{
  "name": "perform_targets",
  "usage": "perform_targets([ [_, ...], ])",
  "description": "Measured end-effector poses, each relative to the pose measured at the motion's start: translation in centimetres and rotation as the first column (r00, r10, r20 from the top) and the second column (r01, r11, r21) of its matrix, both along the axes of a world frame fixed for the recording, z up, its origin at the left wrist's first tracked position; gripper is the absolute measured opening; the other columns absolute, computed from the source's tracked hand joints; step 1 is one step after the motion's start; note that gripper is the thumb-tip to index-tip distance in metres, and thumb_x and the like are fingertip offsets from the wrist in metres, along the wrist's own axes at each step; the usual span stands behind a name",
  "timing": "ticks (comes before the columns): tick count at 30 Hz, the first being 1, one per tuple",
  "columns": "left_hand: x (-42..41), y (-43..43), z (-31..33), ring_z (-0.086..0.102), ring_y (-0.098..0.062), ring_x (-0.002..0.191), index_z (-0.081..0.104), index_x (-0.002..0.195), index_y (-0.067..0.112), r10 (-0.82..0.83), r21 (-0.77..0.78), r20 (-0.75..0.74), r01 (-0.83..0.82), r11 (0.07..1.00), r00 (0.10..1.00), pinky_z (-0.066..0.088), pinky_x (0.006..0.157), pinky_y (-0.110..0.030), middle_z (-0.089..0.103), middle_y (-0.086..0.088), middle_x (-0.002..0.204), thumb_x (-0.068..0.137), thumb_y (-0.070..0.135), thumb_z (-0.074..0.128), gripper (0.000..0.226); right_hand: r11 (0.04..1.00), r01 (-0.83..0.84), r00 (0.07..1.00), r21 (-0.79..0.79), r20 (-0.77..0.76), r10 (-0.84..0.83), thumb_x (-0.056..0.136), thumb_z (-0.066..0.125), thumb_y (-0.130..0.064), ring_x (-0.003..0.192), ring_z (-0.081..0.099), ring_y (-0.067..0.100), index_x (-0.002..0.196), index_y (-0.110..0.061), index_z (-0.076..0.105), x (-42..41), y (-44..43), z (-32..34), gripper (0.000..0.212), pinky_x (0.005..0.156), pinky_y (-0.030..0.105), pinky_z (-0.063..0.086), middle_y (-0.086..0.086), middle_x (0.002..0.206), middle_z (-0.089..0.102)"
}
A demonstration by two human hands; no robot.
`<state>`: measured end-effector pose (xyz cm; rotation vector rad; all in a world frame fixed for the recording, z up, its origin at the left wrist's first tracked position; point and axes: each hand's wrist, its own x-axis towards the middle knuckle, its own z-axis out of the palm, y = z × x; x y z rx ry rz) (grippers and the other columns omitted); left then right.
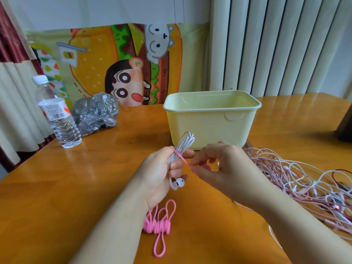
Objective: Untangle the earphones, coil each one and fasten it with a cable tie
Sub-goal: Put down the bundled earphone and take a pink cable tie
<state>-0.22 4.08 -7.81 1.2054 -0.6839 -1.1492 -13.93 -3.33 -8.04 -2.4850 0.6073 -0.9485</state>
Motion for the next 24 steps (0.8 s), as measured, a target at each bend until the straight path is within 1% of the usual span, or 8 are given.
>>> perform_targets([
  [4, -0.5, 0.1, 0.2, 0.026, -0.005, 0.042, 0.069, 0.090, 0.005, -0.045, -0.025, 0.185, 0.051, 0.998, 0.982, 0.027, 0.043, -0.018, 0.029, 0.007, 0.051, 0.102, 0.023, 0.032, 0.043, 0.860, -0.125, 0.982, 0.494, -0.062, 0.178, 0.079, 0.072, -0.019, 0.063, 0.054, 0.004, 0.075, -0.022, 0.073, -0.5, -1.0, -0.1, 0.005, 0.063, 0.020, 0.043, -0.006, 0.070, 0.068],
  [8, -0.4, 0.7, 0.4, 0.027, -0.006, 0.045, 0.071, 0.092, 0.003, -0.102, -0.064, 0.376, 0.136, 0.989, 0.921, 0.031, 0.064, -0.031, 0.032, 0.010, 0.050, 0.101, 0.027, 0.034, 0.045, 0.677, -0.100, 0.980, 0.729, -0.044, 0.192, 0.087, 0.062, -0.009, 0.085, 0.064, 0.011, 0.100, -0.015, 0.070, -0.8, -2.2, -0.3, 0.016, 0.086, 0.033, 0.050, -0.002, 0.090, 0.073],
  [10, -0.4, 1.0, 0.5, 0.027, -0.008, 0.049, 0.070, 0.096, -0.001, -0.159, -0.052, 0.459, 0.205, 0.977, 0.874, 0.035, 0.066, -0.028, 0.031, 0.009, 0.053, 0.098, 0.035, 0.039, 0.047, 0.516, -0.197, 0.965, 0.834, 0.070, 0.254, 0.090, 0.056, -0.011, 0.084, 0.064, 0.019, 0.101, -0.013, 0.069, -0.8, -2.0, -0.3, 0.017, 0.082, 0.035, 0.049, 0.004, 0.089, 0.072],
  [12, -0.6, 1.3, 0.5, 0.031, -0.006, 0.049, 0.067, 0.093, -0.005, -0.218, -0.015, 0.495, 0.259, 0.966, 0.841, 0.036, 0.057, -0.017, 0.035, 0.012, 0.053, 0.101, 0.033, 0.039, 0.048, 0.286, -0.350, 0.919, 0.892, 0.268, 0.289, 0.087, 0.052, -0.012, 0.084, 0.062, 0.025, 0.106, -0.011, 0.067, -0.5, -1.8, -0.3, 0.024, 0.082, 0.038, 0.045, 0.009, 0.089, 0.071],
  [15, -0.8, 1.5, 0.7, 0.041, -0.003, 0.047, 0.057, 0.058, 0.019, -0.231, 0.024, 0.552, 0.261, 0.965, 0.801, 0.036, 0.050, -0.010, 0.042, 0.014, 0.049, 0.101, 0.024, 0.036, 0.048, 0.098, -0.460, 0.888, 0.882, 0.455, 0.071, 0.076, 0.052, -0.016, 0.084, 0.063, 0.023, 0.117, -0.007, 0.059, -0.1, -1.9, -0.2, 0.043, 0.082, 0.037, 0.047, 0.009, 0.092, 0.070],
  [18, -0.6, 1.2, 0.5, 0.034, -0.003, 0.047, 0.042, 0.062, 0.017, -0.180, 0.041, 0.618, 0.197, 0.979, 0.766, 0.038, 0.052, -0.012, 0.034, 0.013, 0.052, 0.101, 0.025, 0.035, 0.040, 0.147, -0.534, 0.837, 0.833, 0.545, -0.048, 0.073, 0.058, -0.018, 0.089, 0.063, 0.025, 0.114, -0.006, 0.058, 0.0, -2.1, -0.1, 0.042, 0.079, 0.033, 0.053, 0.010, 0.094, 0.073],
  [21, -0.2, 0.6, -0.2, 0.035, -0.003, 0.045, 0.048, 0.072, 0.013, -0.136, 0.067, 0.682, 0.124, 0.990, 0.718, 0.046, 0.068, -0.028, 0.035, 0.013, 0.048, 0.101, 0.031, 0.034, 0.037, 0.322, -0.500, 0.829, 0.804, 0.552, -0.092, 0.067, 0.063, -0.016, 0.082, 0.059, 0.020, 0.106, -0.010, 0.059, 0.1, -1.9, -0.1, 0.039, 0.069, 0.025, 0.053, 0.007, 0.085, 0.074],
  [24, 0.1, 0.4, -0.7, 0.042, 0.000, 0.044, 0.053, 0.072, 0.019, -0.093, 0.050, 0.725, 0.083, 0.995, 0.683, 0.047, 0.074, -0.038, 0.043, 0.018, 0.045, 0.100, 0.036, 0.034, 0.038, 0.510, -0.422, 0.834, 0.749, 0.542, -0.106, 0.072, 0.068, -0.016, 0.079, 0.066, 0.016, 0.109, -0.016, 0.058, 0.3, -1.7, -0.2, 0.038, 0.075, 0.030, 0.049, 0.007, 0.084, 0.074],
])
